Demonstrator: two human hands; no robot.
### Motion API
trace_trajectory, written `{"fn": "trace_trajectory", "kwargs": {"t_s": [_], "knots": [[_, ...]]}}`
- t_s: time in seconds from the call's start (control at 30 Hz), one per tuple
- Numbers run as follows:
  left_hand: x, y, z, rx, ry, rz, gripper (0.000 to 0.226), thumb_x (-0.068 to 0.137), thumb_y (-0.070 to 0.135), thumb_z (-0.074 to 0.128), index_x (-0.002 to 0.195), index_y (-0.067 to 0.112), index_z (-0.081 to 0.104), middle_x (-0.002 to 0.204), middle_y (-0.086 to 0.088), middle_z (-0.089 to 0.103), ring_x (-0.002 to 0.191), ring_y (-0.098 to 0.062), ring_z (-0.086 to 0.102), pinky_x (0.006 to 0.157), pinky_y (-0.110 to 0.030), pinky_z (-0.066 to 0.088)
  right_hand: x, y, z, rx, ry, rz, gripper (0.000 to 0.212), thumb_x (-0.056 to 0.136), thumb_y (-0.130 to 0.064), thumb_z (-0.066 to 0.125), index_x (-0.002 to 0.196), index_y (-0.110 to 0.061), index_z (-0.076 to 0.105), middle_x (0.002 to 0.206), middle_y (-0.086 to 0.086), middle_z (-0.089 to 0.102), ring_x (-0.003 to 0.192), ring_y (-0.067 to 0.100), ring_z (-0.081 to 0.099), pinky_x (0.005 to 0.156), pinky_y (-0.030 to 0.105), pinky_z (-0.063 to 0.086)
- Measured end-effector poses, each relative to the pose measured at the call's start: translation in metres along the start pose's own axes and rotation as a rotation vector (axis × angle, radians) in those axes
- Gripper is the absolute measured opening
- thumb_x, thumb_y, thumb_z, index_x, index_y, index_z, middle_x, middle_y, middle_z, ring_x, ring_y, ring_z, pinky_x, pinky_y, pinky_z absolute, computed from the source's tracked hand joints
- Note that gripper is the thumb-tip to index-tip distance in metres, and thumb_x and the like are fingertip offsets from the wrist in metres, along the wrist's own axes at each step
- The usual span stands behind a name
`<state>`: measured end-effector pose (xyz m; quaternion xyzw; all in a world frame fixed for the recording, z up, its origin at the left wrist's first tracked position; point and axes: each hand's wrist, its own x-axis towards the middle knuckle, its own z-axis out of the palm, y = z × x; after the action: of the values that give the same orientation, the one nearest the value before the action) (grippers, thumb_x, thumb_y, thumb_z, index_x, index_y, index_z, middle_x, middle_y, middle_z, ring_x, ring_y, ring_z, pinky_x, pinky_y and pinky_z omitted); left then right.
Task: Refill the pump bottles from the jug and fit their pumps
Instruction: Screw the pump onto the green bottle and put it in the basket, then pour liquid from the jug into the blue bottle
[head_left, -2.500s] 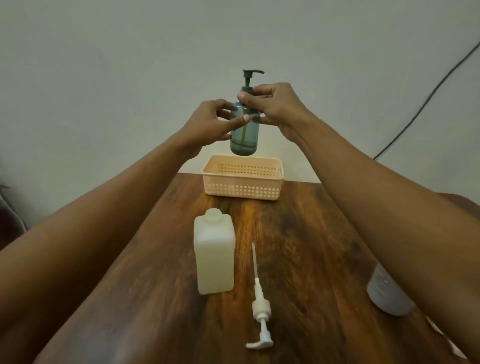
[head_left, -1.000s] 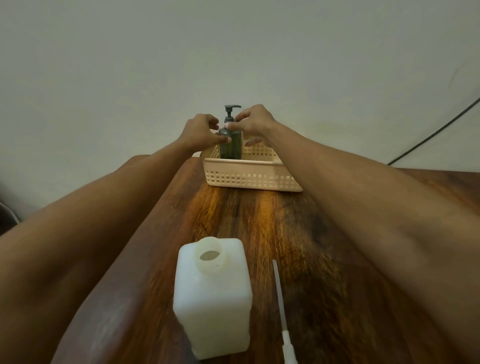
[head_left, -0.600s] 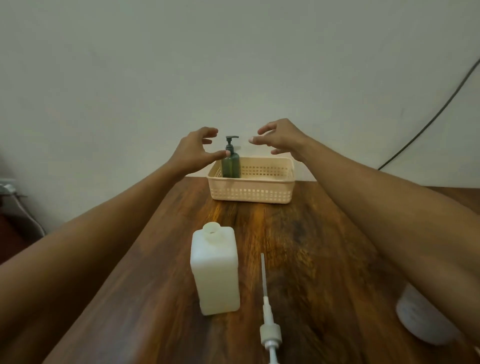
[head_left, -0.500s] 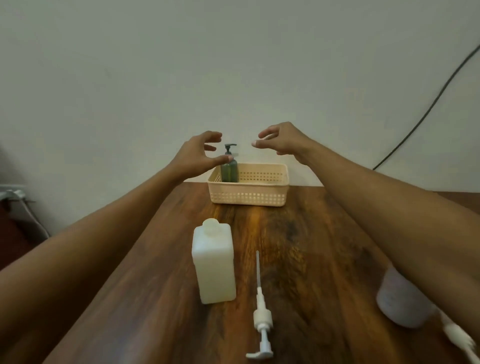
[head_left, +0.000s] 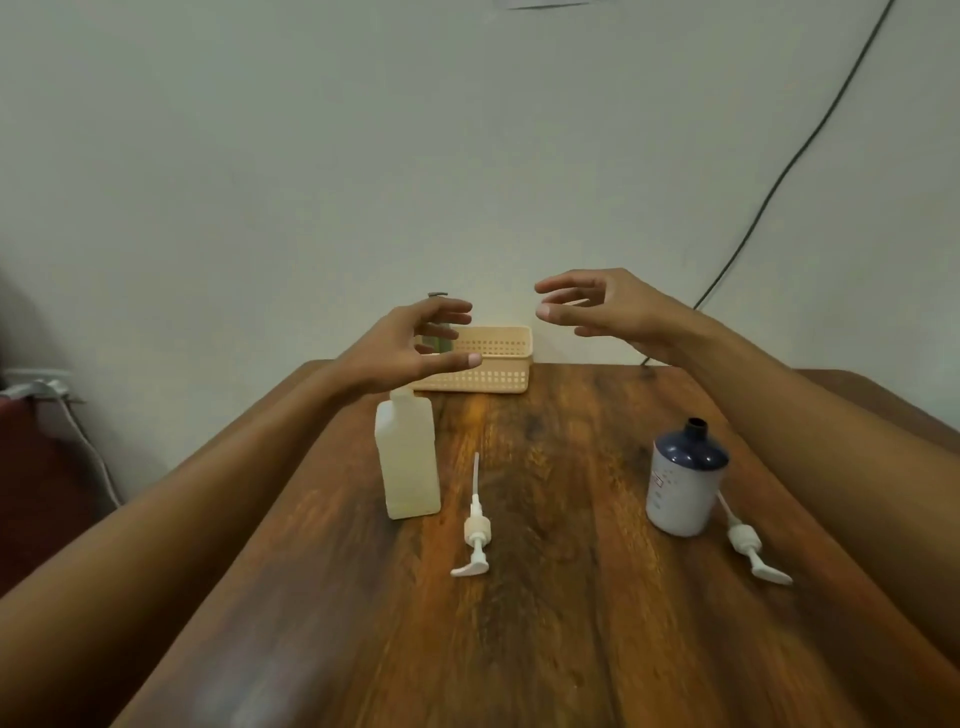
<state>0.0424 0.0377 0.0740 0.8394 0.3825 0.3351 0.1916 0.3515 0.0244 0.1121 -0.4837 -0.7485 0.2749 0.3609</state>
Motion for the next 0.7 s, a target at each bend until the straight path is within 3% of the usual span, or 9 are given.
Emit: {"fn": "trace_trajectory", "kwargs": {"t_s": [0.1, 0.27, 0.4, 0.5, 0.63, 0.7], "knots": [[-0.006, 0.004, 0.006, -0.016, -0.002, 0.003, 0.078, 0.083, 0.057, 0.077, 0.15, 0.028, 0.05, 0.142, 0.011, 0.061, 0.125, -0.009, 0.063, 0.092, -0.018, 0.054, -0.014, 0.003, -0.001, -0.004, 0.009, 0.002, 0.051, 0.095, -0.045, 0.079, 0.142, -0.03, 0.068, 0.139, -0.003, 0.07, 0.131, 0.018, 0.064, 0.109, 0.041, 0.056], [-0.013, 0.004, 0.003, -0.044, 0.038, 0.008, 0.087, 0.073, 0.071, 0.076, 0.147, 0.031, 0.052, 0.138, 0.017, 0.063, 0.122, -0.006, 0.065, 0.094, -0.025, 0.057, -0.035, 0.009, -0.015, 0.036, 0.038, -0.034, 0.055, 0.088, -0.051, 0.08, 0.139, -0.035, 0.07, 0.135, -0.006, 0.073, 0.124, 0.011, 0.07, 0.104, 0.037, 0.06], [-0.033, -0.018, 0.004, -0.041, 0.167, -0.112, 0.078, 0.073, 0.074, 0.077, 0.14, 0.04, 0.055, 0.128, 0.021, 0.063, 0.106, 0.0, 0.067, 0.082, -0.024, 0.059, -0.065, 0.035, -0.034, 0.091, 0.143, -0.013, 0.054, 0.087, -0.059, 0.078, 0.135, -0.036, 0.072, 0.13, -0.006, 0.077, 0.117, 0.011, 0.076, 0.103, 0.041, 0.062], [-0.054, -0.04, 0.013, -0.071, 0.218, -0.217, 0.075, 0.073, 0.075, 0.077, 0.137, 0.043, 0.052, 0.124, 0.025, 0.06, 0.1, 0.006, 0.063, 0.073, -0.016, 0.051, -0.089, 0.061, -0.045, 0.124, 0.218, 0.051, 0.062, 0.083, -0.062, 0.076, 0.136, -0.03, 0.072, 0.127, -0.002, 0.079, 0.117, 0.014, 0.077, 0.107, 0.048, 0.06], [-0.073, -0.058, 0.034, -0.119, 0.253, -0.276, 0.075, 0.07, 0.073, 0.078, 0.135, 0.044, 0.053, 0.128, 0.021, 0.056, 0.1, 0.005, 0.058, 0.072, -0.016, 0.046, -0.119, 0.093, -0.046, 0.168, 0.245, 0.137, 0.065, 0.074, -0.064, 0.08, 0.131, -0.035, 0.072, 0.131, 0.0, 0.077, 0.124, 0.018, 0.073, 0.109, 0.049, 0.058], [-0.08, -0.062, 0.042, -0.18, 0.256, -0.299, 0.08, 0.062, 0.077, 0.077, 0.131, 0.045, 0.052, 0.125, 0.021, 0.056, 0.103, 0.002, 0.058, 0.073, -0.017, 0.046, -0.13, 0.106, -0.04, 0.19, 0.236, 0.178, 0.059, 0.073, -0.063, 0.082, 0.127, -0.041, 0.073, 0.133, -0.002, 0.075, 0.128, 0.019, 0.07, 0.103, 0.046, 0.06]]}}
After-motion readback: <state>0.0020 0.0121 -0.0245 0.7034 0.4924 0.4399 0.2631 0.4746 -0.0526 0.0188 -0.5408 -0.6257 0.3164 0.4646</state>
